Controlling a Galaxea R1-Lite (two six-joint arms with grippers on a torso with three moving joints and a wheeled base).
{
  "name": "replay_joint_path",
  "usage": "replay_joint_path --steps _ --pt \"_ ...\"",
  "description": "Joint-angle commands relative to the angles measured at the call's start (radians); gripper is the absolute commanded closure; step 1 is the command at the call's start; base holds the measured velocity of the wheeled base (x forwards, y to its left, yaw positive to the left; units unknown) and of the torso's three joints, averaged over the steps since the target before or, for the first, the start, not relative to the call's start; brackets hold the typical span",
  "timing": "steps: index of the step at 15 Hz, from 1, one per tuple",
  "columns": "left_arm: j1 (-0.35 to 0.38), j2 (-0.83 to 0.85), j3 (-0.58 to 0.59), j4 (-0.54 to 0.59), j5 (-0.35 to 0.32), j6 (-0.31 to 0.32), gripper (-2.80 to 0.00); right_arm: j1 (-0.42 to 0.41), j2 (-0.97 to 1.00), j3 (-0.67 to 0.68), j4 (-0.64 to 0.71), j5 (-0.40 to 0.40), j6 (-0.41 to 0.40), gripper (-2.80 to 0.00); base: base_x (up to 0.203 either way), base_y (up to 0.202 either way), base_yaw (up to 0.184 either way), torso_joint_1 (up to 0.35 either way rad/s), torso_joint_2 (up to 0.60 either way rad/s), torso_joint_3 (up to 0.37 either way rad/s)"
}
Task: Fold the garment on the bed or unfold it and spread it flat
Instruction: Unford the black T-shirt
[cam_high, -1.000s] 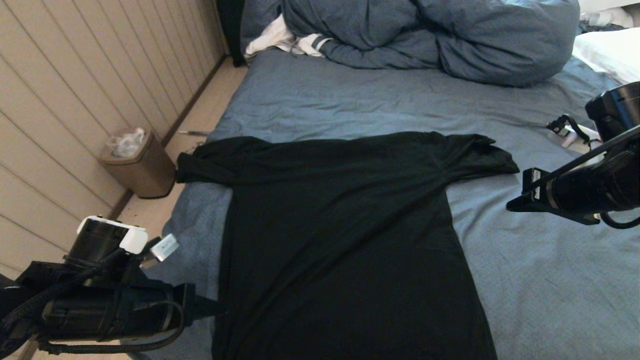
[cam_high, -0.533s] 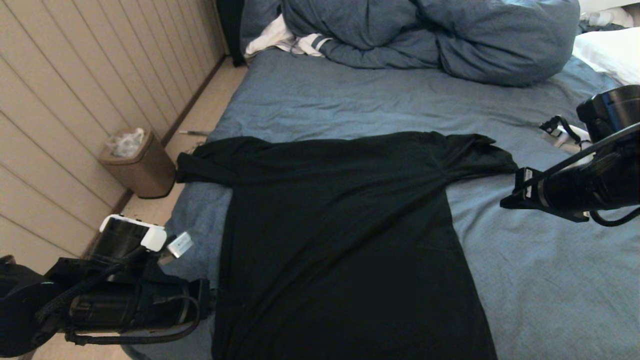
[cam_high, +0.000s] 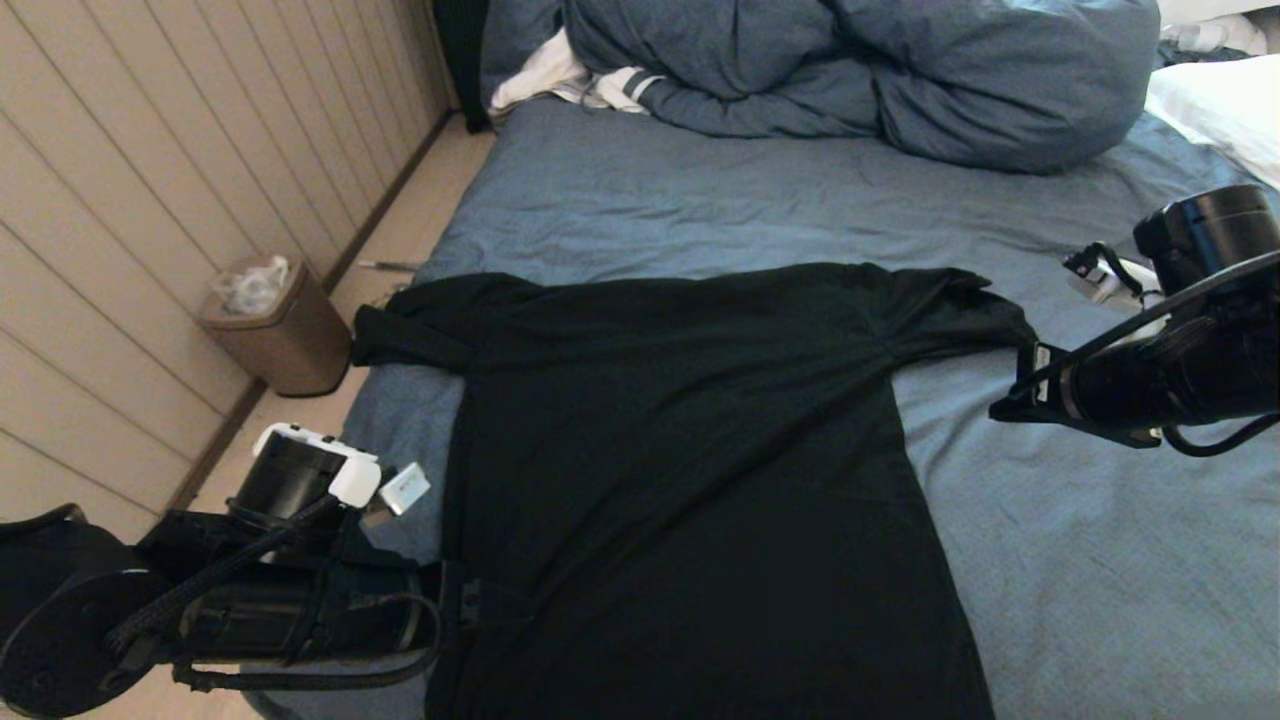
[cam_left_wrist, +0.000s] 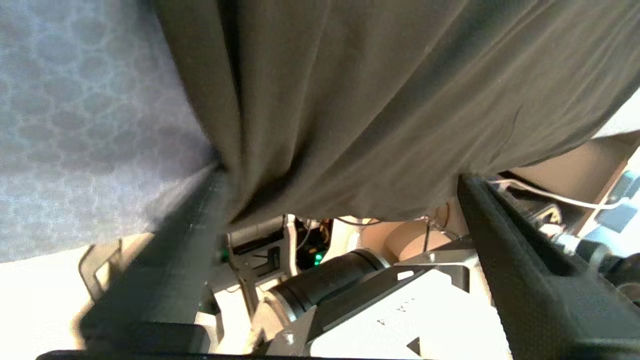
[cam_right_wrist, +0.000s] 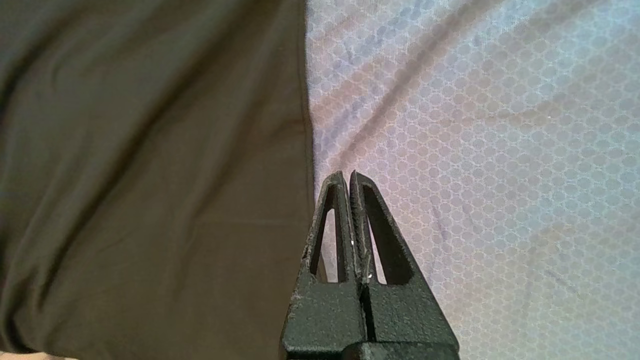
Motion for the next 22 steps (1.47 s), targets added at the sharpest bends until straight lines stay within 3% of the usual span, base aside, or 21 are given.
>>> replay_joint_path --steps 1,8,12,13,16,22 --pt "-0.003 0.006 0.008 -0.006 0.002 -0.001 0.0 0.002 0.001 0.005 0.002 0.003 0.001 0.0 0.0 0.0 0.0 0.0 0.0 0.0" --pt "-0.003 -0.013 0.01 -0.008 0.009 -0.005 0.0 0.007 0.031 0.12 -0.003 0.003 -0.023 0.0 0.0 0.0 0.0 0.0 0.0 0.0" --pt "-0.003 -0.005 0.013 -0.029 0.008 -0.007 0.0 0.056 0.032 0.247 -0.015 0.04 -0.052 0.0 0.0 0.0 0.0 0.0 0.0 0.0" --pt "-0.003 -0.004 0.017 -0.035 0.008 -0.007 0.0 0.067 0.034 0.265 -0.016 0.06 -0.073 -2.8 0.0 0.0 0.0 0.0 0.0 0.0" --pt "-0.003 -0.005 0.026 -0.051 0.009 -0.01 0.0 0.106 0.054 0.28 -0.015 0.096 -0.122 -2.8 0.0 0.0 0.0 0.0 0.0 0.0" --pt "-0.005 -0.01 0.025 -0.051 0.009 -0.012 0.0 0.136 0.075 0.294 -0.013 0.096 -0.116 -2.8 0.0 0.0 0.0 0.0 0.0 0.0"
